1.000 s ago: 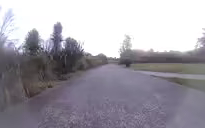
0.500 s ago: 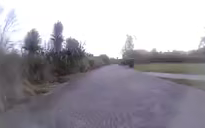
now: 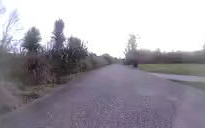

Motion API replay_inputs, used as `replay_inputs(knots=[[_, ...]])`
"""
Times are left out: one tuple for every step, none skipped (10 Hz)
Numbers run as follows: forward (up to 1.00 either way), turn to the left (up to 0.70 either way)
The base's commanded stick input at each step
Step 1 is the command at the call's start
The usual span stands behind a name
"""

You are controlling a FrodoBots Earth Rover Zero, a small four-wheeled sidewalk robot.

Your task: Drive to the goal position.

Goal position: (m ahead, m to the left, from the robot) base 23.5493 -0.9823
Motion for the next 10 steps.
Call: replay_inputs(knots=[[0.85, 0.0], [0.85, 0.0], [0.85, 0.0], [0.85, -0.34], [0.85, -0.34], [0.85, -0.34], [0.85, -0.34], [0.85, -0.34], [0.85, -0.34], [0.85, -0.34]])
